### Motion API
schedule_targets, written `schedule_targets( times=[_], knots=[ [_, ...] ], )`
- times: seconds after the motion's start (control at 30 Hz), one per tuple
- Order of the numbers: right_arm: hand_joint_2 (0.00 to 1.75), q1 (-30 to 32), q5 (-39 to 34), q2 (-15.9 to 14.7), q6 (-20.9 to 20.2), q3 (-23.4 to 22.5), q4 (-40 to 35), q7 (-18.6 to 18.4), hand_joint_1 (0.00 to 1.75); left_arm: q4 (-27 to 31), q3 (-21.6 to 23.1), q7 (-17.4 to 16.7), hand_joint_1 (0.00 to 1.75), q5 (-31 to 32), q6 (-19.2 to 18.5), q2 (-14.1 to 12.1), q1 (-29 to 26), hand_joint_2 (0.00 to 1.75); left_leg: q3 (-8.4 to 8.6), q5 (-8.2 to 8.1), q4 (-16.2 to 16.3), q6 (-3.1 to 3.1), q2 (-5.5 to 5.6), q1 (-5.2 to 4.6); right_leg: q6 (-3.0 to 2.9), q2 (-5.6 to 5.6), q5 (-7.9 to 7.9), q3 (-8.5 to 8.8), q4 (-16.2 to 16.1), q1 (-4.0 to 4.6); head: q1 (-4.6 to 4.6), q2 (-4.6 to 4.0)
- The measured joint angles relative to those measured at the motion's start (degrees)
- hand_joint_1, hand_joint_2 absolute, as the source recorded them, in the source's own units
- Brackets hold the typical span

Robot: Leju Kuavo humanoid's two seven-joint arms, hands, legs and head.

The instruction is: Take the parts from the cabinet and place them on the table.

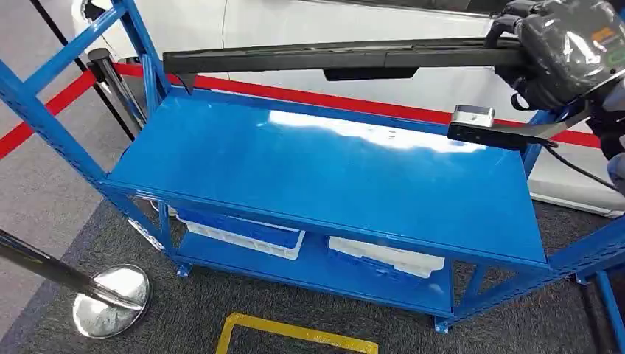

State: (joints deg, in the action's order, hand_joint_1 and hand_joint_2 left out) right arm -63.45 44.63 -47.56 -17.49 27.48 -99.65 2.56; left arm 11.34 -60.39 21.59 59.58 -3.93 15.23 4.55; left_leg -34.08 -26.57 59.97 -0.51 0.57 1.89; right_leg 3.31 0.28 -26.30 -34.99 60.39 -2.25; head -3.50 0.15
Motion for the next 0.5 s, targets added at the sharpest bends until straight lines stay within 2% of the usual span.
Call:
schedule_targets(
  times=[0.03, 0.1, 0.13, 0.17, 0.2, 0.27, 0.3, 0.33, 0.37, 0.4, 0.47, 0.5],
  knots=[
    [1.75, -0.2, 0.0, 0.0, 0.0, 0.3, 0.0, -0.2, 1.75, 0.0, 0.0, 0.0, 0.0, 0.0, 0.0, 0.0, 0.0, 1.75, -0.34, 0.24, -0.1, 0.33, 0.07, -0.04, -0.92, 0.07, 0.02, -0.54, 0.6, -0.07, -0.13, 0.0],
    [1.75, -0.2, 0.0, 0.0, 0.1, 1.0, 0.1, -0.5, 1.75, 0.0, 0.0, 0.0, 0.0, 0.1, 0.0, 0.0, -0.1, 1.75, -0.44, 0.58, -0.3, 0.92, 0.12, -0.04, -1.56, 0.07, 0.16, -1.01, 0.9, 0.18, -0.13, 0.0],
    [1.75, -0.4, 0.0, 0.0, 0.1, 1.3, 0.1, -0.6, 1.75, 0.0, 0.0, 0.0, 0.0, 0.2, 0.0, 0.0, -0.1, 1.75, -0.69, 0.6, -0.3, 1.08, 0.11, -0.01, -2.15, -0.05, 0.46, -1.2, 0.8, -0.08, -0.15, 0.0],
    [1.75, -0.7, 0.0, 0.0, 0.1, 1.7, 0.1, -0.7, 1.75, 0.0, 0.0, 0.0, 0.0, 0.2, 0.0, 0.0, 0.0, 1.75, -1.15, -0.8, 0.7, 1.18, -0.08, 0.07, -2.66, -0.18, 0.78, -1.41, 0.6, -0.17, -0.15, 0.0],
    [1.75, -0.8, 0.0, 0.0, 0.2, 1.9, 0.1, -0.7, 1.75, 0.0, 0.0, 0.0, 0.0, 0.2, 0.0, 0.0, 0.0, 1.75, -2.03, -2.98, 3.0, 1.17, -0.3, 0.02, -3.07, -0.23, 1.03, -1.69, 0.6, -0.09, -0.18, 0.0],
    [1.75, -1.0, 0.0, 0.0, 0.2, 2.3, 0.2, -0.7, 1.75, 0.0, 0.0, 0.0, 0.0, 0.2, 0.0, 0.0, 0.1, 1.75, -5.23, -8.38, 11.8, 1.15, -0.28, -0.2, -3.89, -0.34, 1.54, -2.45, 0.6, 0.31, -0.18, 0.0],
    [1.75, -1.0, 0.0, 0.0, 0.2, 2.5, 0.2, -0.7, 1.75, 0.0, 0.0, 0.0, 0.0, 0.2, 0.0, 0.0, 0.1, 1.75, -6.42, -10.1, 15.5, 1.06, -0.29, -0.31, -4.18, -0.43, 1.81, -2.83, 0.6, 0.6, -0.18, 0.0],
    [1.75, -1.0, 0.0, 0.0, 0.2, 2.6, 0.2, -0.7, 1.75, 0.0, 0.0, 0.0, 0.0, 0.2, 0.0, 0.0, 0.1, 1.75, -6.65, -10.52, 17.4, 0.83, -0.29, -0.39, -4.37, -0.44, 2.17, -3.22, 0.6, 0.95, -0.18, 0.0],
    [1.75, -1.1, 0.0, 0.0, 0.2, 2.8, 0.2, -0.7, 1.75, 0.0, 0.0, 0.0, 0.0, 0.2, 0.0, 0.0, 0.2, 1.75, -5.43, -9.68, 16.3, 0.46, -0.29, -0.56, -4.39, -0.43, 2.49, -3.54, 0.6, 1.2, -0.18, 0.0],
    [1.75, -1.3, 0.0, 0.0, 0.2, 2.9, 0.2, -0.7, 1.75, 0.0, 0.0, 0.0, 0.0, 0.3, 0.0, 0.0, 0.2, 1.75, -3.06, -8.01, 12.8, -0.07, -0.28, -0.79, -4.43, -0.41, 2.8, -3.84, 0.6, 1.42, -0.18, 0.0],
    [1.75, -1.9, 0.0, 0.0, 0.2, 3.0, 0.2, -0.7, 1.75, 0.0, 0.0, 0.0, 0.0, 0.3, 0.0, -0.1, 0.2, 1.75, 3.72, -4.57, 2.3, -1.73, -0.29, -1.63, -4.38, -0.3, 3.5, -4.25, 0.6, 1.64, -0.18, 0.0],
    [1.75, -2.2, 0.0, -0.1, 0.2, 3.0, 0.1, -0.7, 1.75, 0.0, 0.0, 0.0, 0.0, 0.4, 0.0, -0.1, 0.2, 1.75, 4.93, -5.24, -0.8, -2.23, -0.5, -1.9, -4.09, -0.37, 3.79, -4.36, 0.6, 1.9, -0.13, 0.0]
  ],
)
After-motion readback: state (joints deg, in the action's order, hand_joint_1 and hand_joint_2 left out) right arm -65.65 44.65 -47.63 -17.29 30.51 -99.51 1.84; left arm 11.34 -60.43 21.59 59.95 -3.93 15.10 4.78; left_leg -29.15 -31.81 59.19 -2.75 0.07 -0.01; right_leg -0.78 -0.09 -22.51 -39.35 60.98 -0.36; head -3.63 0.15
